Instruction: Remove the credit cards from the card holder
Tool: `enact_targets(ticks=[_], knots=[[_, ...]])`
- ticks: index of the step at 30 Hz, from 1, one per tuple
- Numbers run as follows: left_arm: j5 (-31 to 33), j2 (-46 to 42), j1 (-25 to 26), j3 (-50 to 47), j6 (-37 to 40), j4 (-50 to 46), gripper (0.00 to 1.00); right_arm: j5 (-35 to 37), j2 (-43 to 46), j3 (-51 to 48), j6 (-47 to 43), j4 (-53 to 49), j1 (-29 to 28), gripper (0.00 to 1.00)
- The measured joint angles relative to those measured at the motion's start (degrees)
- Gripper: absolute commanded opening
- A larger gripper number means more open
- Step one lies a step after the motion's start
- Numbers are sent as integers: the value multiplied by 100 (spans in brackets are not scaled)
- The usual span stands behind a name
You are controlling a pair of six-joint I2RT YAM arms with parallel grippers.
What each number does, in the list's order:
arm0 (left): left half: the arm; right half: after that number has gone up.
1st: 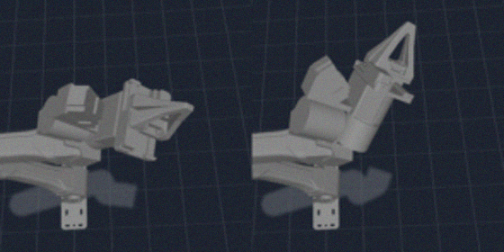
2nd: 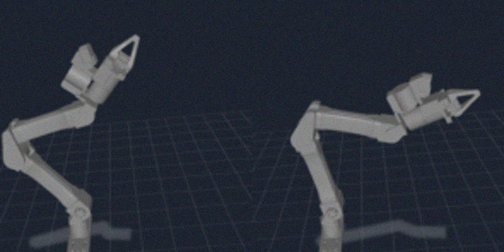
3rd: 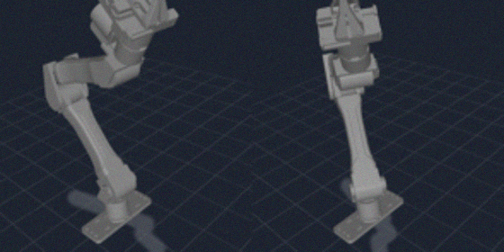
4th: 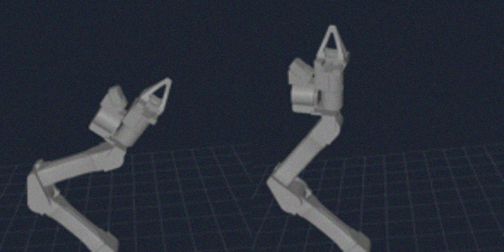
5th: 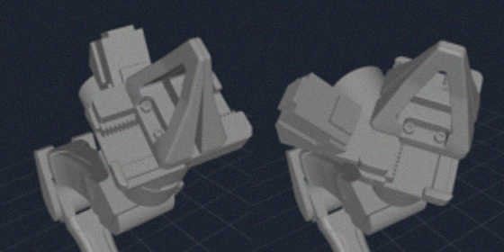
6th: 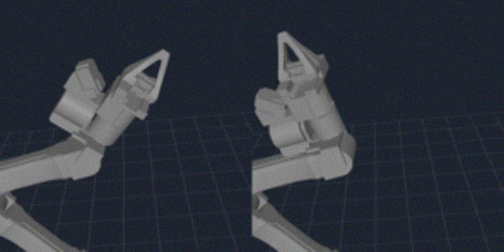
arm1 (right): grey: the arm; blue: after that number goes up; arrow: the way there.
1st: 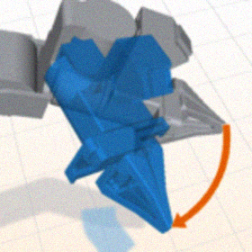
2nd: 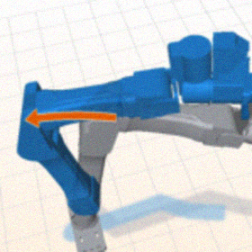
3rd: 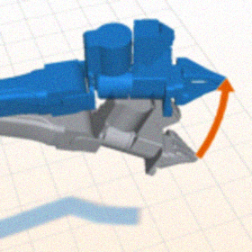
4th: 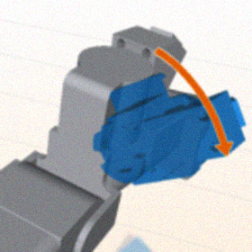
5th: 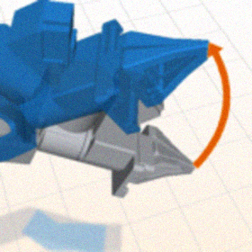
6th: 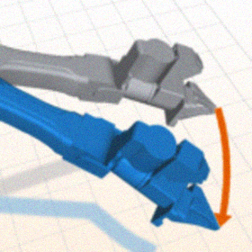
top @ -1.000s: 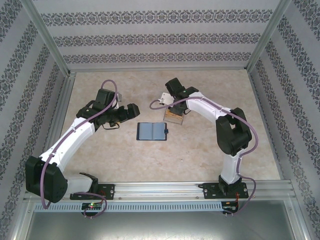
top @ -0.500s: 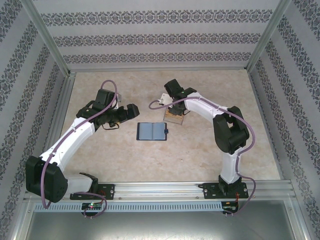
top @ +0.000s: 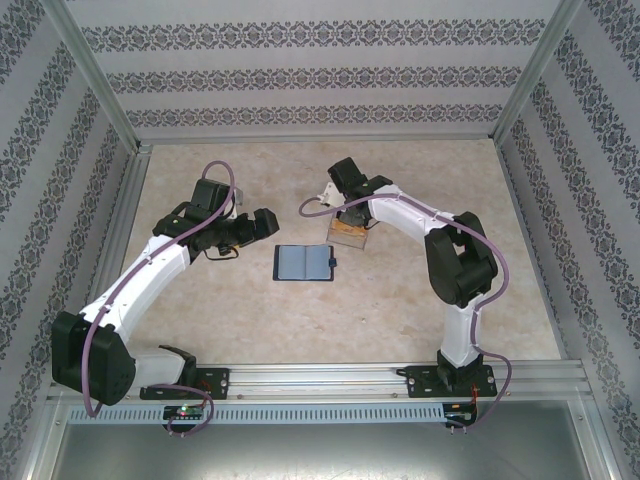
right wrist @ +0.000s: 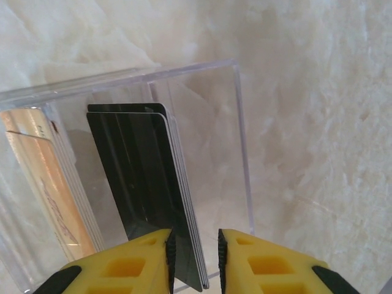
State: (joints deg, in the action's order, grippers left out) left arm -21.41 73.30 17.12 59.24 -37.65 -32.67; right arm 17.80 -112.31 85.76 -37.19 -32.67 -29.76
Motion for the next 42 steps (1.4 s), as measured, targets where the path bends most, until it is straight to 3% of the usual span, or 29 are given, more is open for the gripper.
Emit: enact_targets(ticks=[8,13,19,22,24,25,26,31,36,39,42], knots=[[-61,0,0,-42,0,0,100,68,120,-44,431,39,94,33],[-59,0,0,-42,-2,0,100,-79,887,-402,960,144,179,36],[120,-7,0,-42,0,0,99,-269,2535,-1248,1906,595,409,48],[424,-81,0,-42,-2,-2,99,-527,3423,-1810,2522,929,671,65],[785,-210,0,-42,0,-2,99,-828,3947,-2218,2970,1147,964,80],[955,-269,0,-42,2,0,99,-979,4168,-2426,3193,1263,1130,93],[1189,-356,0,-42,20,2,99,-1121,4382,-2649,3416,1370,1309,98],[2533,-855,-4,-317,319,219,99,-1473,5073,-3628,4175,1834,1851,98],[4253,-981,-48,-1132,1027,946,99,-1172,5274,-4470,4638,2474,1954,98],[4835,-693,-232,-1639,1602,1606,99,-850,5235,-4979,4671,2986,1954,98],[5003,-273,-562,-1941,1998,2192,99,-527,4988,-5353,4594,3550,1987,98]])
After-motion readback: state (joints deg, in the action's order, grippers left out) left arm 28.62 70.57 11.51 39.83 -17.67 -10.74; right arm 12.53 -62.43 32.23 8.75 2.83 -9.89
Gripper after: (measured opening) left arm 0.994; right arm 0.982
